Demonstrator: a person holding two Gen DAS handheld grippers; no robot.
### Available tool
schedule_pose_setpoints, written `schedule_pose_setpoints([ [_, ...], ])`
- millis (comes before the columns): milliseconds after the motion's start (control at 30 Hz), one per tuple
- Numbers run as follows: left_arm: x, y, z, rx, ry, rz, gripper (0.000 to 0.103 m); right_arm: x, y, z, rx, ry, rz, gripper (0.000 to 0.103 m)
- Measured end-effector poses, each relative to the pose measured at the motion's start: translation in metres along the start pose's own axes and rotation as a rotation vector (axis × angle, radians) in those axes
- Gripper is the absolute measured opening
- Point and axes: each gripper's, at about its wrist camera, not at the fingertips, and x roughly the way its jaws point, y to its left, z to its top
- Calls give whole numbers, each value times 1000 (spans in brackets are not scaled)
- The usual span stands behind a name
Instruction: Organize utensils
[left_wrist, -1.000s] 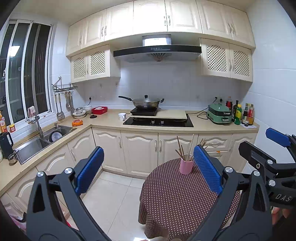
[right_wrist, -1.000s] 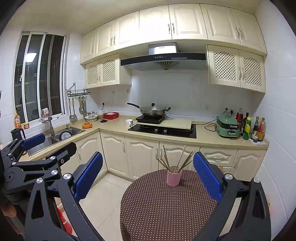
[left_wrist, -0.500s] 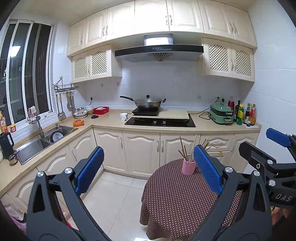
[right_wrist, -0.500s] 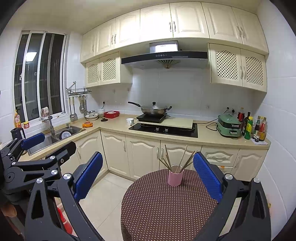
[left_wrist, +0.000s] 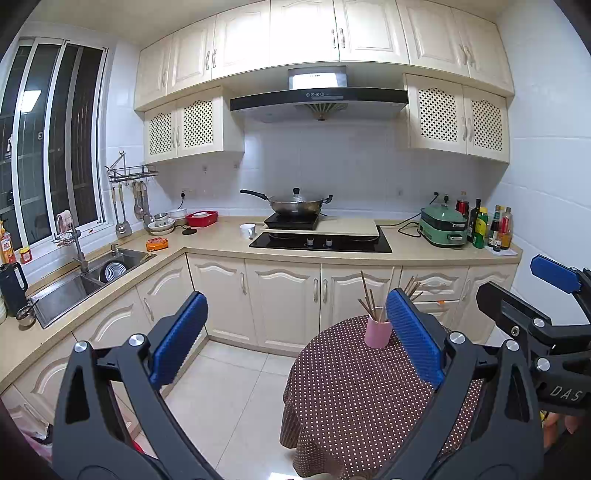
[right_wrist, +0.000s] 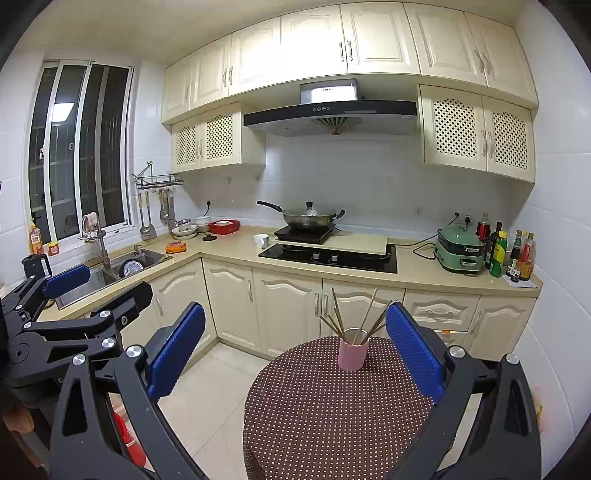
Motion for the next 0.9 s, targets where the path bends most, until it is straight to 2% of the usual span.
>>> schedule_pose_setpoints([
  [900, 3, 3, -5, 4, 4, -3, 96, 3, 1, -1, 4, 8, 2, 95],
])
